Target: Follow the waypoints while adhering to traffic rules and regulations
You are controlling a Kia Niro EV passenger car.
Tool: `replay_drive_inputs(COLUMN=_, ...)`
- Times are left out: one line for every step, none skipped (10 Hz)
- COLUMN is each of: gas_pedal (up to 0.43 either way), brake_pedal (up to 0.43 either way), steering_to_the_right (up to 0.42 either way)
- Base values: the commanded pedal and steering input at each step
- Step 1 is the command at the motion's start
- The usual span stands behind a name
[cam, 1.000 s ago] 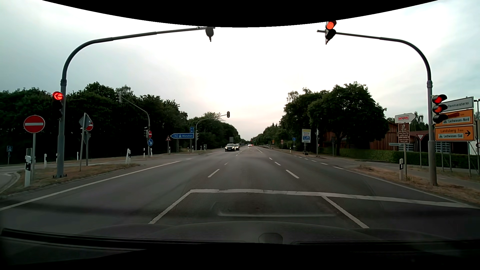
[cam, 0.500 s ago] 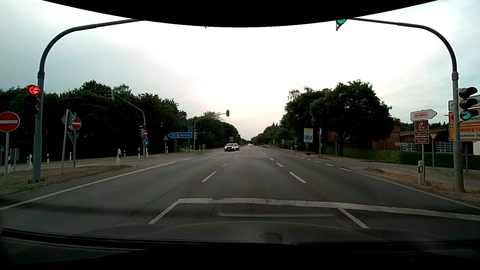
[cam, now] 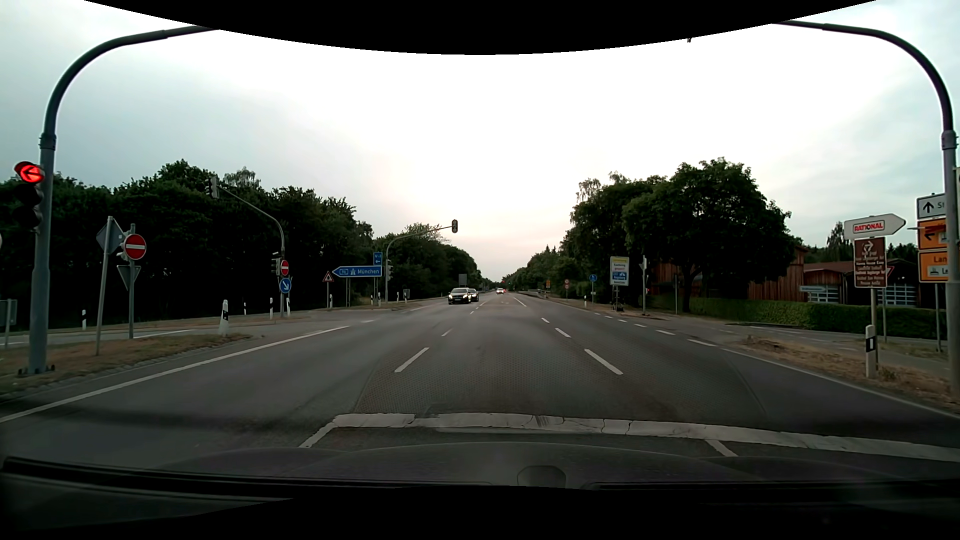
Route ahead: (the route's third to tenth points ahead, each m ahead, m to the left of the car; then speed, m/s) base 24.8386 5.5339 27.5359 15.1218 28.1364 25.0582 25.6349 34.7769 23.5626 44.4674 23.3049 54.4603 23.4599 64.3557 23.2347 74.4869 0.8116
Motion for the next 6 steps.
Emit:
replay_drive_inputs(gas_pedal=0.000, brake_pedal=0.244, steering_to_the_right=-0.001)
replay_drive_inputs(gas_pedal=0.000, brake_pedal=0.238, steering_to_the_right=-0.001)
replay_drive_inputs(gas_pedal=0.000, brake_pedal=0.232, steering_to_the_right=-0.001)
replay_drive_inputs(gas_pedal=0.000, brake_pedal=0.226, steering_to_the_right=-0.001)
replay_drive_inputs(gas_pedal=0.000, brake_pedal=0.226, steering_to_the_right=-0.001)
replay_drive_inputs(gas_pedal=0.000, brake_pedal=0.226, steering_to_the_right=-0.001)
